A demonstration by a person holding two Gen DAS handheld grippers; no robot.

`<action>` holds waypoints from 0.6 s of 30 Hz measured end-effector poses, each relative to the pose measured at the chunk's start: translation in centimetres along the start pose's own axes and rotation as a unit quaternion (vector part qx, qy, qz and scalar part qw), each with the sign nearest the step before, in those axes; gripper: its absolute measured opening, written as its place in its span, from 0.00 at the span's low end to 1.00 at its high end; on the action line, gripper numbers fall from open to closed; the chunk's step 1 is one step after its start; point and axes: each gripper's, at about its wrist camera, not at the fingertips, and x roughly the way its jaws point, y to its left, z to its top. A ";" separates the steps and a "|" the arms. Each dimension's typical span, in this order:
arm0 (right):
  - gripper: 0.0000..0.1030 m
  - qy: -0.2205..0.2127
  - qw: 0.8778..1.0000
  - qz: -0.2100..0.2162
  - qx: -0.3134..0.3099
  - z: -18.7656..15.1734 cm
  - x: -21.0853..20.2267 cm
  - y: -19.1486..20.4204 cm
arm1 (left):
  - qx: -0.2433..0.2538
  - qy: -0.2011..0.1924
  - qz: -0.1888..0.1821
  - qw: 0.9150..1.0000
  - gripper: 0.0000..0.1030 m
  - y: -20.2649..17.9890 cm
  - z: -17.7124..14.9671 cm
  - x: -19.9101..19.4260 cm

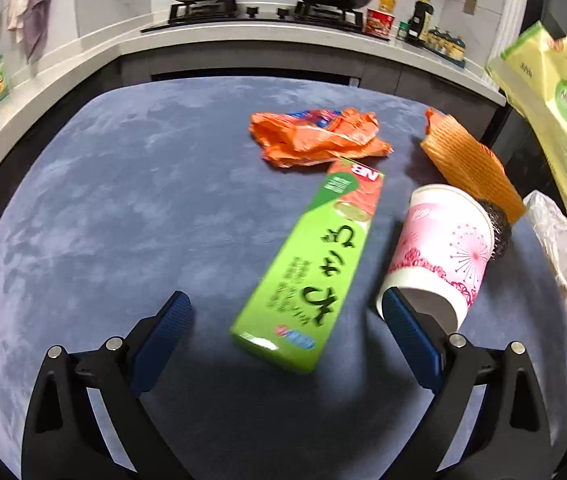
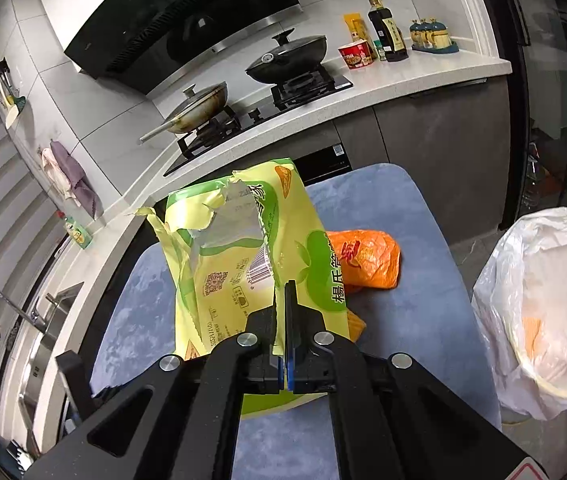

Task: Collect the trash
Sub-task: 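Grasp the green tube box with the left tool while the right tool holds the tissue pack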

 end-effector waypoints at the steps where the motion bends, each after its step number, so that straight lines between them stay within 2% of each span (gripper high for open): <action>1: 0.01 0.002 1.000 0.002 0.002 -0.1 0.0 0.0 | 0.003 0.001 0.001 1.000 0.89 -0.3 0.0 0.3; 7: 0.01 0.004 1.000 0.004 0.006 -0.6 -0.3 -0.2 | 0.016 -0.001 0.014 1.000 0.82 -1.2 0.4 1.6; 9: 0.01 0.006 1.000 0.005 0.007 -0.8 -0.4 -0.4 | 0.014 -0.005 0.013 1.000 0.73 -1.1 0.6 1.7; 13: 0.01 0.012 1.000 0.005 0.013 -1.2 -0.2 -0.7 | 0.025 0.001 0.008 1.000 0.45 -1.4 0.8 1.8; 15: 0.01 0.013 1.000 0.004 0.015 -1.4 -0.3 -0.9 | 0.029 0.000 0.005 1.000 0.39 -1.5 0.8 1.2; 18: 0.01 0.013 1.000 0.003 0.017 -1.6 -0.7 -1.3 | 0.026 -0.017 0.008 0.999 0.39 -1.6 0.6 -0.1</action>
